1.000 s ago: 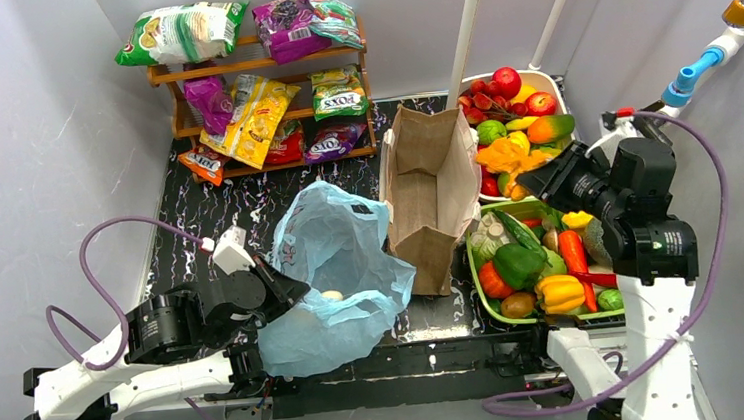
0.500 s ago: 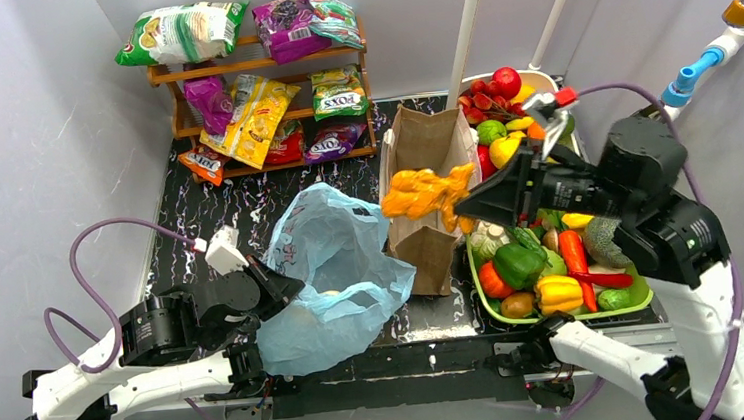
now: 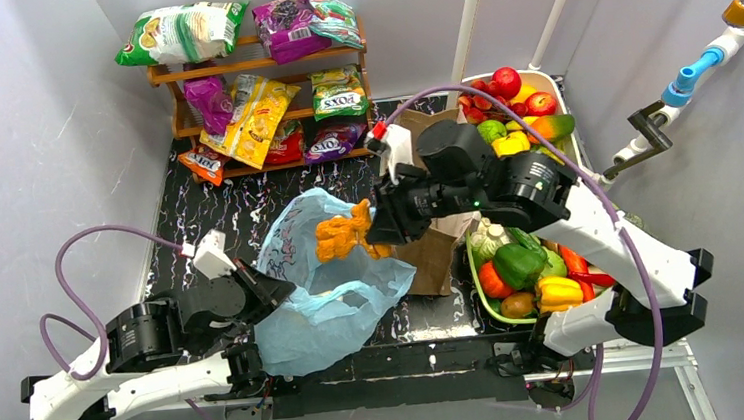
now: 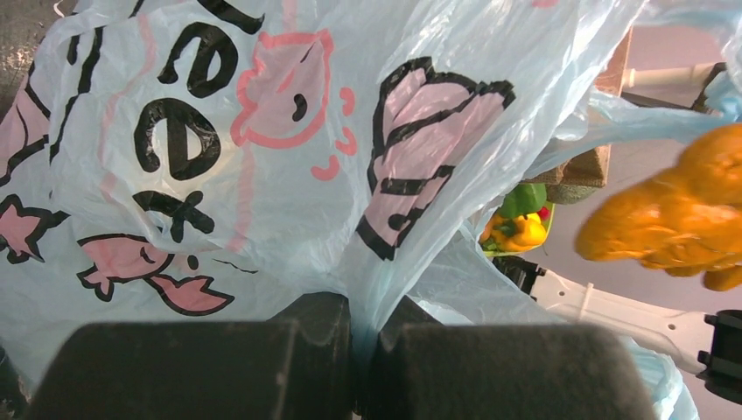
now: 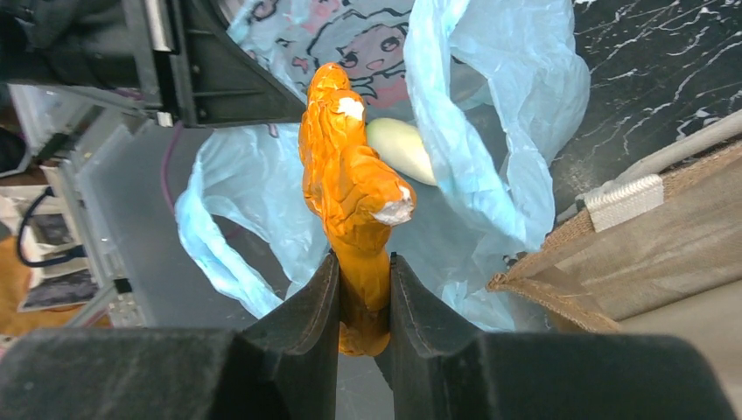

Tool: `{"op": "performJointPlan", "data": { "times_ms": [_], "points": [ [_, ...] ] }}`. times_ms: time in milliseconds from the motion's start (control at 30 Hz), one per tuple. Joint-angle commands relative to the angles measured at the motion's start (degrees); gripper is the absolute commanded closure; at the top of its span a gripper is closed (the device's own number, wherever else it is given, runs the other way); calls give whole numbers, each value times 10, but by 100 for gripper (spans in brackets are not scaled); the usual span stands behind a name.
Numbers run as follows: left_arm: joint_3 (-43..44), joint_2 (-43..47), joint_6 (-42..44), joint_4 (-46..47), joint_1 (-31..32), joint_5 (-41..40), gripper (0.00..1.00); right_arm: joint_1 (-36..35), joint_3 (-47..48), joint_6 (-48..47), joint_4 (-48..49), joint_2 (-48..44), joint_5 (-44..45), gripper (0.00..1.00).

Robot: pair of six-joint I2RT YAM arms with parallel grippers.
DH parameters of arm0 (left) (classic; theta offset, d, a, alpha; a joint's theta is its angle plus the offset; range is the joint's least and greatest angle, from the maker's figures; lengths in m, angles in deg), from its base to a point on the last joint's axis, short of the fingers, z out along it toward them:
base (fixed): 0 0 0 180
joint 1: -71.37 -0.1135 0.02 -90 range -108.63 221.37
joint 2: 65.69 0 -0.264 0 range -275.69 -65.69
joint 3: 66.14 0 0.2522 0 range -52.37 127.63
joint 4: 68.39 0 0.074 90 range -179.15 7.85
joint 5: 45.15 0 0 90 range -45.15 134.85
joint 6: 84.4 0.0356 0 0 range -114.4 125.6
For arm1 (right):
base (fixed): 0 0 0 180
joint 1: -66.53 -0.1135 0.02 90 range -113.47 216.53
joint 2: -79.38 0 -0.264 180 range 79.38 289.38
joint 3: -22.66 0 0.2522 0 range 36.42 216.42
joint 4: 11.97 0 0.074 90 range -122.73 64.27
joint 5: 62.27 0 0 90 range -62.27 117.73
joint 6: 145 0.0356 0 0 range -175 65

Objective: Place the food into the grocery bag and tie it

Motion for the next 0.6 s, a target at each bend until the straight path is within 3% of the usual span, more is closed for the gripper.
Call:
{"op": "performJointPlan", "data": {
  "times_ms": [0, 233, 267, 300, 367, 433, 567],
  "points": [
    [7, 14, -8, -32, -3, -33, 100, -42, 54, -20, -8, 20, 89, 99],
    [8, 16, -15, -46, -2, -38, 100, -86, 79, -22, -13, 73, 122, 99],
    [7, 16, -14, -45, -3, -37, 100, -90, 81, -22, -14, 78, 125, 92],
    [7, 15, -14, -43, -3, -37, 100, -93, 84, -20, -15, 82, 128, 77],
    [8, 13, -13, -44, -3, -36, 100, -98, 87, -17, -16, 89, 133, 33],
    [12, 10, -13, -47, -3, -38, 100, -104, 87, -18, -12, 90, 134, 23],
    [11, 11, -14, -53, -3, -41, 100, -107, 95, -24, -11, 84, 145, 16]
  ]
}}
